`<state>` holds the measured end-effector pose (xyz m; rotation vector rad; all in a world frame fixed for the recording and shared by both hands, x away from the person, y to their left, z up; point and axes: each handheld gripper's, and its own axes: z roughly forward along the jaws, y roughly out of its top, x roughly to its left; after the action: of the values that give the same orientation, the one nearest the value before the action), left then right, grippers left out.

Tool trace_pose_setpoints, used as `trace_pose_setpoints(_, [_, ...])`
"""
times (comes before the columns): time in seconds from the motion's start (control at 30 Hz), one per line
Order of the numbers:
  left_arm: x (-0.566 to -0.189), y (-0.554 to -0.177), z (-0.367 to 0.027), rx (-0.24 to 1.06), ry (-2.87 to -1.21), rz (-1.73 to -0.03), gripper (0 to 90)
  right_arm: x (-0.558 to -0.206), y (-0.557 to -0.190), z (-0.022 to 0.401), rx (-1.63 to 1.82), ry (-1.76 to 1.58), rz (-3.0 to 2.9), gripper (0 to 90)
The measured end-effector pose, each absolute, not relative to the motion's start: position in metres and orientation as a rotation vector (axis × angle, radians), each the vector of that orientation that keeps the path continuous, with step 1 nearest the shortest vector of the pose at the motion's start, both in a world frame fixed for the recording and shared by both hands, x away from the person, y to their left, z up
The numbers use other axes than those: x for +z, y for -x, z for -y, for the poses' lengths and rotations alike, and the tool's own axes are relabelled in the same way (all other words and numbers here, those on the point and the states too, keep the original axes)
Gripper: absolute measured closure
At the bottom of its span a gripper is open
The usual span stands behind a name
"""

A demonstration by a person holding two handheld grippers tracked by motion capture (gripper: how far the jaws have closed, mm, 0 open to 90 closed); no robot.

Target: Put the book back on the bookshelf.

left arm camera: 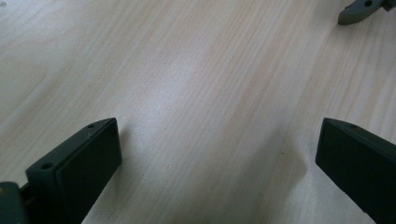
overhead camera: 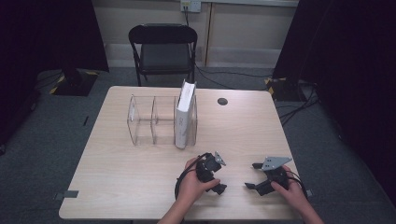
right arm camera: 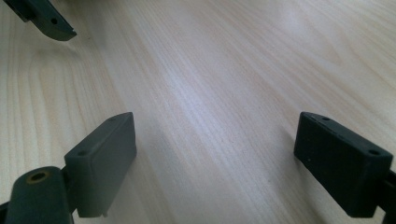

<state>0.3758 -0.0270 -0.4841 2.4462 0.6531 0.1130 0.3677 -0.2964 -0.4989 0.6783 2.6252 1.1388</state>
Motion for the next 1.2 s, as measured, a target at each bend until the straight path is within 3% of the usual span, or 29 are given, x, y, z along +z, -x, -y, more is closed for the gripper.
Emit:
trace_pose_setpoints(0.27, [-0.487,-0.374,0.026,0.176,-2.454,-0.604,0.0,-0.499,-0.368,0.296,1.140,-0.677,-2.626,12.4])
trace_pose_setpoints(1.2, [-0.497,-0.370,0.015,0.211,-2.333,-0.561,0.0,-0.499,-0.368,0.296,1.140,-0.677,-2.626,12.4])
